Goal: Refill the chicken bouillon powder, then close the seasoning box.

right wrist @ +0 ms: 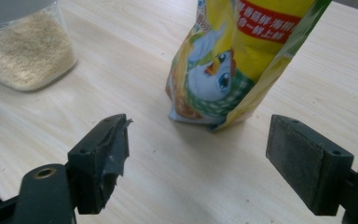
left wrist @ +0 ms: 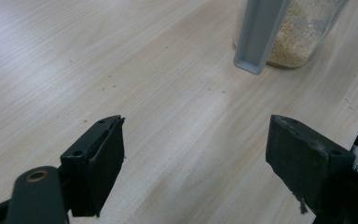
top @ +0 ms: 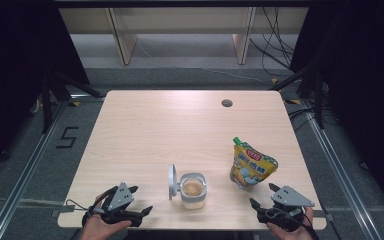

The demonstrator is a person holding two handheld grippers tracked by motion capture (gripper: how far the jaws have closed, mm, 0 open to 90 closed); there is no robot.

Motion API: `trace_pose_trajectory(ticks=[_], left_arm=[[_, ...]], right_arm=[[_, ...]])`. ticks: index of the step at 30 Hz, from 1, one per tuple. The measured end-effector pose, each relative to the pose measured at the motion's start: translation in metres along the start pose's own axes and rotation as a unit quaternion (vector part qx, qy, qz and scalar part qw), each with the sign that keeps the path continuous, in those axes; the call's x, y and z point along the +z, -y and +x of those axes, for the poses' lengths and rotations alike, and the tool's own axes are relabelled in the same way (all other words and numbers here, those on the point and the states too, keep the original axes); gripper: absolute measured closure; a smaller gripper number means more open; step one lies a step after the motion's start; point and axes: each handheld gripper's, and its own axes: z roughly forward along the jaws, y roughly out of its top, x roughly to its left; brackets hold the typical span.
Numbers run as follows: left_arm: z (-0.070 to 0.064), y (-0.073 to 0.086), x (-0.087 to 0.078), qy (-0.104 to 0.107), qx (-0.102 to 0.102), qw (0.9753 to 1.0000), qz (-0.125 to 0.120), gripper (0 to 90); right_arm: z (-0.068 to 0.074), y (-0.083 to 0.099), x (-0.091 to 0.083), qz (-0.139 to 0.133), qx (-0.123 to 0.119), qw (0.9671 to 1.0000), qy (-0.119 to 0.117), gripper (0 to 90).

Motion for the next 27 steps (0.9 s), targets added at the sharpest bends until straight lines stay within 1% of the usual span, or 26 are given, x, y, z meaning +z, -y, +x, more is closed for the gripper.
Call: trace_pose_trajectory(ticks=[2,3,4,5,6,7,8,9,11,12,13,14,15,16,17,18,19,20,21,22,23,24,25,26,27], left_arm=[[0.0002,-0.0002,0.0,-0.002,0.002,1.0,0.002,19.0],[-0.0001,0.0001,0.0004,-0.001,-0.001,1.0,0.0,19.0],[0.0002,-0.0002,-0.0004,-0.001,0.0,1.0,0.003,19.0],[0.0004,-0.0005,-0.0008,-0.002,0.0,1.0,0.004,19.0],[-0.0016,-0.0007,0.0004,0.002,-0.013,0.9999,-0.01,19.0],[-0.0011,-0.001,-0.0001,0.002,-0.009,0.9999,-0.006,19.0],[0.0003,-0.0014,-0.0009,-0.001,0.003,1.0,0.003,19.0],[-0.0001,-0.0014,-0.0006,-0.001,0.0,1.0,0.003,19.0],[0.0014,-0.0022,-0.0009,-0.001,0.016,0.9999,0.003,19.0],[-0.0004,-0.0012,-0.0004,-0.002,0.0,1.0,0.001,19.0],[-0.0002,-0.0011,-0.0005,-0.002,0.001,1.0,0.002,19.0],[0.0,-0.0012,-0.0008,-0.001,0.001,1.0,0.002,19.0],[0.0005,-0.0015,-0.0012,0.001,0.002,1.0,0.005,19.0],[0.0003,-0.0016,-0.0009,-0.001,0.002,1.0,0.002,19.0],[0.0,-0.0015,-0.0007,-0.002,0.001,1.0,0.0,19.0],[0.0001,-0.0014,-0.0007,0.001,0.003,1.0,0.003,19.0],[-0.0012,-0.001,0.0,-0.001,0.0,1.0,-0.003,19.1],[-0.0016,-0.0012,-0.0003,0.003,-0.002,1.0,-0.002,19.1],[-0.0014,-0.0017,-0.0004,0.001,0.0,1.0,-0.004,19.0],[-0.0005,-0.002,-0.0011,0.0,0.006,1.0,-0.001,19.1],[-0.0003,-0.0022,-0.0016,0.0,0.007,1.0,0.0,19.0],[0.0001,-0.0017,-0.0012,-0.001,0.007,1.0,0.002,19.0],[0.0004,-0.0016,-0.0014,0.003,0.005,1.0,0.007,19.0],[0.0001,-0.0014,-0.0015,0.001,0.007,1.0,0.005,19.1],[-0.0019,-0.0014,-0.001,0.006,-0.006,1.0,-0.004,19.4]], right_arm=[[0.0016,0.001,-0.0021,0.004,-0.001,1.0,0.004,22.3],[0.0036,0.0016,-0.0029,0.011,0.009,0.9999,-0.006,22.3],[0.0033,0.0019,-0.0025,0.009,0.001,0.9999,-0.007,22.3],[0.0043,0.0026,-0.0035,0.014,0.009,0.9999,-0.004,22.3],[0.0046,0.0029,-0.0036,0.015,0.01,0.9998,-0.005,22.3],[0.0043,0.0032,-0.003,0.014,0.008,0.9998,-0.014,22.3],[0.0043,0.0037,-0.0041,0.014,0.015,0.9996,-0.018,22.3],[0.0057,0.0042,-0.0056,0.017,0.015,0.9997,-0.006,22.3],[0.0054,0.0049,-0.0058,0.011,0.006,0.9999,-0.005,22.3],[0.005,0.005,-0.0057,0.011,0.002,0.9999,-0.008,22.4],[0.0055,0.005,-0.0061,0.013,0.003,0.9999,-0.005,22.5],[0.0055,0.0048,-0.0058,0.013,0.002,0.9999,-0.008,22.5],[0.0056,0.0047,-0.0056,0.013,-0.001,0.9999,-0.006,22.3],[0.0061,0.0045,-0.0053,0.012,0.0,0.9999,-0.007,22.3],[0.006,0.0044,-0.005,0.013,-0.005,0.9999,-0.004,22.2],[0.0061,0.0044,-0.0049,0.014,-0.005,0.9999,-0.004,22.2],[0.0065,0.0047,-0.0051,0.014,-0.004,0.9999,-0.002,22.3],[0.0071,0.0045,-0.0055,0.014,-0.003,0.9999,-0.005,22.5],[0.0103,0.0045,-0.0063,0.016,0.013,0.9998,-0.004,22.6],[0.0082,0.0036,-0.0061,0.013,-0.005,0.9999,-0.007,22.6],[0.0087,0.0034,-0.0062,0.011,-0.008,0.9999,-0.003,22.6],[0.0093,0.0035,-0.0061,0.011,-0.007,0.9999,-0.004,22.6],[0.0099,0.0037,-0.0062,0.013,-0.007,0.9999,-0.005,22.5],[0.0106,0.0039,-0.006,0.015,-0.006,0.9998,-0.008,22.5],[0.011,0.0041,-0.0059,0.016,-0.006,0.9998,-0.009,22.5]])
